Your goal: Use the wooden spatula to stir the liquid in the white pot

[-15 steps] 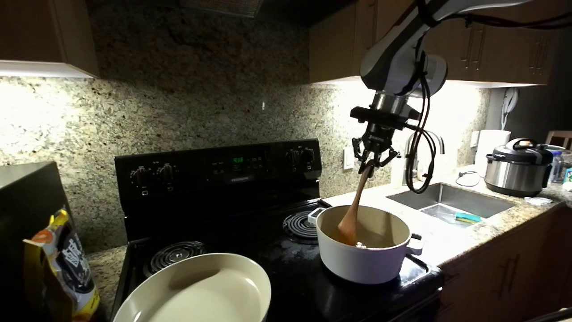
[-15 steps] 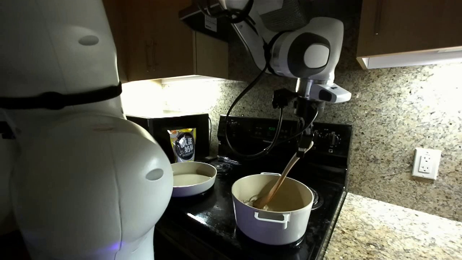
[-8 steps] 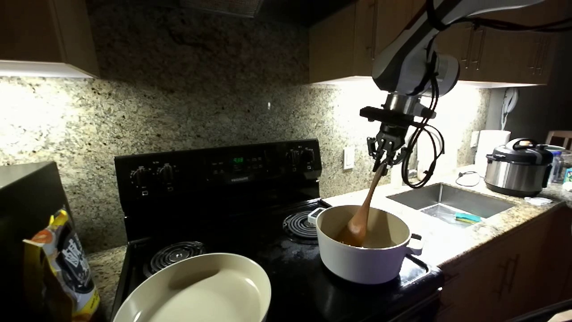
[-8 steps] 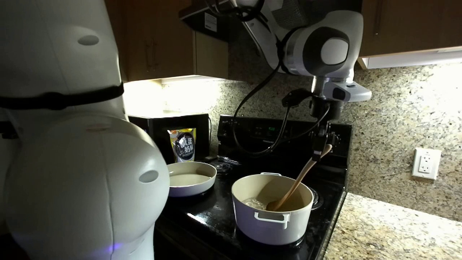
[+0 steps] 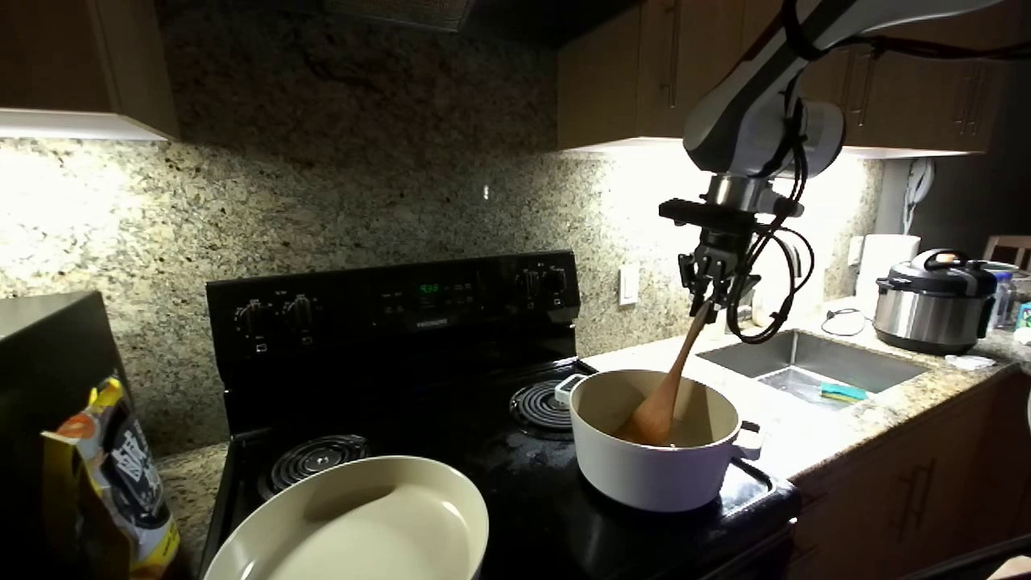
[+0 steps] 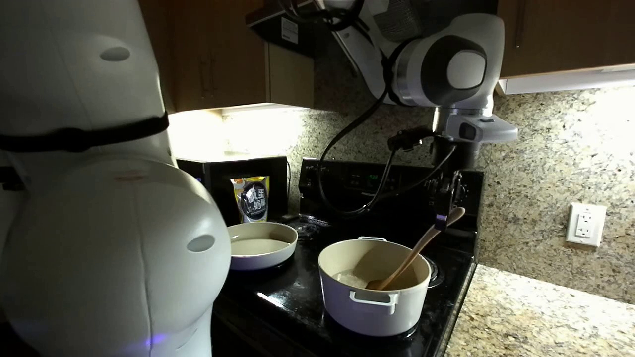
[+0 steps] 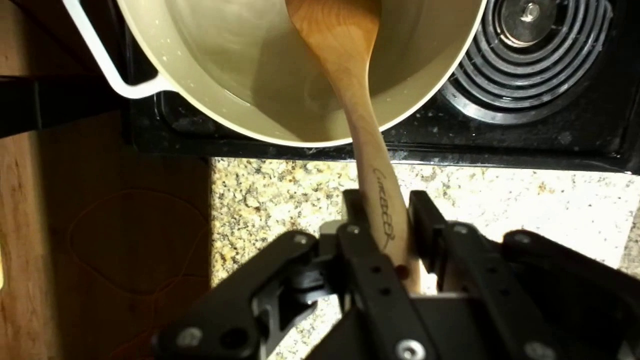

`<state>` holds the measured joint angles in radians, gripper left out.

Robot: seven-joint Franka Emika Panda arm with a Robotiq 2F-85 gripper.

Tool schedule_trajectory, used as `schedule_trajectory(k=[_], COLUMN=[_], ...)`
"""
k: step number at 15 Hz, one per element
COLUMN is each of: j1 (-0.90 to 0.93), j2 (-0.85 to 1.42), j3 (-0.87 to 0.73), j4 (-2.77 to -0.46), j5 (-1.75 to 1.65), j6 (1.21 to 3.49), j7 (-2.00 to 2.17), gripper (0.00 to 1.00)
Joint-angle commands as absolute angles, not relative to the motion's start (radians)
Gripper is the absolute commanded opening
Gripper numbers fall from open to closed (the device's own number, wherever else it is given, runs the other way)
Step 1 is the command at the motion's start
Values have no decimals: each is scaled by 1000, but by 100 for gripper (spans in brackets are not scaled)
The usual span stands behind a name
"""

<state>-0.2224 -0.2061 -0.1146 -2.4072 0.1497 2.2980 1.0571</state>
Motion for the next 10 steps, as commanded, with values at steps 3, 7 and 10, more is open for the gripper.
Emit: schedule_trajectory(k=[3,7,10], j1=[-203,-169,-157], j2=[-284,-256,-226], j3=[-99,-76,-71], j4=[-2496,-2465,-2417], j5=[148,162,157], j6=[2306,2304,2293], j7=[1043,1027,1030], gripper=[10,10,10])
